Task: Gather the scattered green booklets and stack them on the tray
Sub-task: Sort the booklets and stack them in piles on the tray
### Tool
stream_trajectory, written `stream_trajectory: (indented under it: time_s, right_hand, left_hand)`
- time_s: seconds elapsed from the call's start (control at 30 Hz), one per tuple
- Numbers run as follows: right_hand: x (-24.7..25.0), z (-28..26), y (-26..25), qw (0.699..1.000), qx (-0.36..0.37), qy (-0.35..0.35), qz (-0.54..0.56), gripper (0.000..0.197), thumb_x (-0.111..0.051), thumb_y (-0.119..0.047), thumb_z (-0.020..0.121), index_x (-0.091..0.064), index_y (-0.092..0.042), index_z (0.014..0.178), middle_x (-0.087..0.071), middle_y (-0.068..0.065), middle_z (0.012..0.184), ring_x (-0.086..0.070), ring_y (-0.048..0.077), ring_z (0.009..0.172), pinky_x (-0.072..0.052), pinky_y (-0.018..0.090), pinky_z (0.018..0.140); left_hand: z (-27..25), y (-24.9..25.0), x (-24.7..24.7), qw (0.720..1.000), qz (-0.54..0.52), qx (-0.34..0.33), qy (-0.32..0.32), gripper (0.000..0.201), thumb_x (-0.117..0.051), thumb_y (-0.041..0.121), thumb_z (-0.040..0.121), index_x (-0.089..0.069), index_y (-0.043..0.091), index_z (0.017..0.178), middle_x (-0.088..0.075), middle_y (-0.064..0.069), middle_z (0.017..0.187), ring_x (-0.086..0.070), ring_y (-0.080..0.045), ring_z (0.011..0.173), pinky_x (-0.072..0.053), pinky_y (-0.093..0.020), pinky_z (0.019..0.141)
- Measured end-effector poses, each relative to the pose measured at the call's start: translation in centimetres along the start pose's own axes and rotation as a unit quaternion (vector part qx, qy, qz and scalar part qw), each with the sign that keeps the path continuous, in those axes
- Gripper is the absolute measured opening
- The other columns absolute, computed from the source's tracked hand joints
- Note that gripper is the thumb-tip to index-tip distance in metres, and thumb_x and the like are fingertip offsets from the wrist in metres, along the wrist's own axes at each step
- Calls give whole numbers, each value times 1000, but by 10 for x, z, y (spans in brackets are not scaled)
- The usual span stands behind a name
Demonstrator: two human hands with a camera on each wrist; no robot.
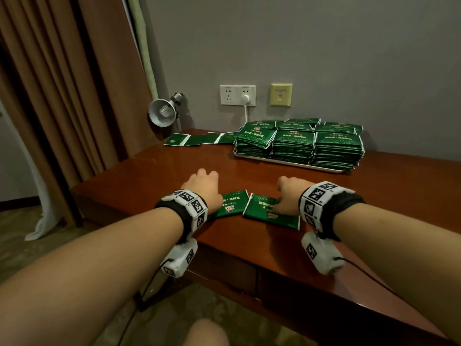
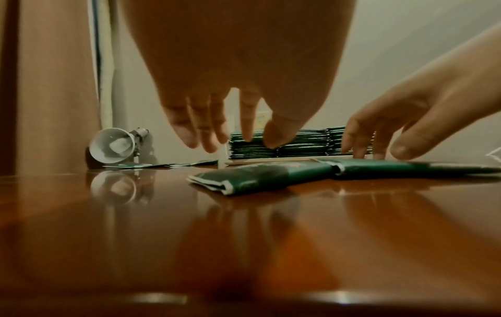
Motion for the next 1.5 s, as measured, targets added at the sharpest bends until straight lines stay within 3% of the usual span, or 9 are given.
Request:
stream_trajectory:
  time_s: [0.2, 0.33, 0.47, 0.63, 0.73, 0.9, 0.97, 1.2, 1.5]
  right_hand:
    - [-11, 1, -10, 998, 13, 7, -59, 66, -60, -64, 79, -44, -12, 117, -59, 1, 88, -61, 21, 78, -54, 33, 65]
    - [-18, 2, 0, 999, -30, -14, -32, 42, -57, -47, 89, -58, -7, 102, -63, 3, 87, -64, 27, 82, -51, 31, 66]
    - [-6, -5, 1, 997, -30, -11, -64, 38, -60, -34, 85, -60, -13, 117, -65, 3, 97, -65, 25, 84, -57, 35, 69]
    - [-10, -17, -17, 994, 88, -5, -68, 67, -61, -47, 82, -37, -27, 142, -40, 5, 136, -42, 28, 122, -48, 42, 92]
    - [-27, -19, -18, 991, 89, -67, -78, 74, -54, -63, 83, -30, -35, 146, -43, 4, 139, -45, 32, 123, -47, 43, 94]
    - [-17, -22, 5, 992, -4, -25, -124, 80, -39, -79, 80, -52, -15, 126, -60, 6, 107, -59, 27, 92, -52, 36, 76]
    - [-18, -24, 11, 992, -33, -28, -115, 88, -37, -84, 76, -53, -15, 129, -57, 8, 119, -58, 29, 101, -49, 37, 80]
    - [-25, -33, -11, 985, 97, -76, -118, 106, -65, -81, 59, -33, -23, 142, -44, 3, 135, -40, 26, 123, -43, 49, 99]
    - [-29, -39, -12, 990, 85, -101, -43, 87, -76, -61, 68, -36, -12, 129, -59, 5, 111, -60, 24, 99, -53, 42, 87]
  left_hand:
    - [-11, 38, -32, 980, 57, -140, -128, 50, -53, 36, 91, -42, 38, 141, -42, -6, 128, -48, -28, 115, -48, -41, 93]
    - [-12, 37, -18, 978, 141, -89, -127, 45, -37, 47, 100, -58, 14, 122, -60, -12, 115, -60, -29, 94, -49, -34, 77]
    - [-11, 34, -12, 987, 20, -59, -147, 36, -46, 9, 95, -48, 10, 131, -62, -13, 113, -67, -26, 82, -59, -39, 75]
    - [-19, 41, -23, 977, 25, -142, -155, 58, -64, 37, 86, -42, 38, 140, -38, -2, 138, -46, -22, 121, -49, -38, 95]
    - [-25, 44, -37, 963, 43, -178, -199, 66, -59, 51, 87, -32, 43, 146, -25, 0, 151, -28, -26, 137, -34, -42, 109]
    - [-20, 29, -36, 968, 144, -110, -175, 72, -37, 76, 85, -33, 36, 145, -36, -4, 140, -37, -28, 129, -42, -47, 101]
    - [-20, 27, -33, 973, 150, -88, -151, 74, -32, 77, 86, -38, 28, 142, -39, -6, 137, -39, -28, 127, -42, -47, 101]
    - [-32, 38, -39, 956, 67, -181, -221, 106, -78, 63, 62, -26, 32, 148, -32, 8, 141, -31, -16, 130, -37, -41, 107]
    - [-36, 33, -38, 972, 14, -139, -191, 67, -77, 60, 67, -41, 25, 112, -51, 4, 106, -54, -14, 94, -52, -35, 84]
Point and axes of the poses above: each hand's wrist, its own z-axis towards the middle knuckle, its own x-axis out of the back of the hand, y = z × x, the point moved 9 cm from there along z, towards the middle knuckle
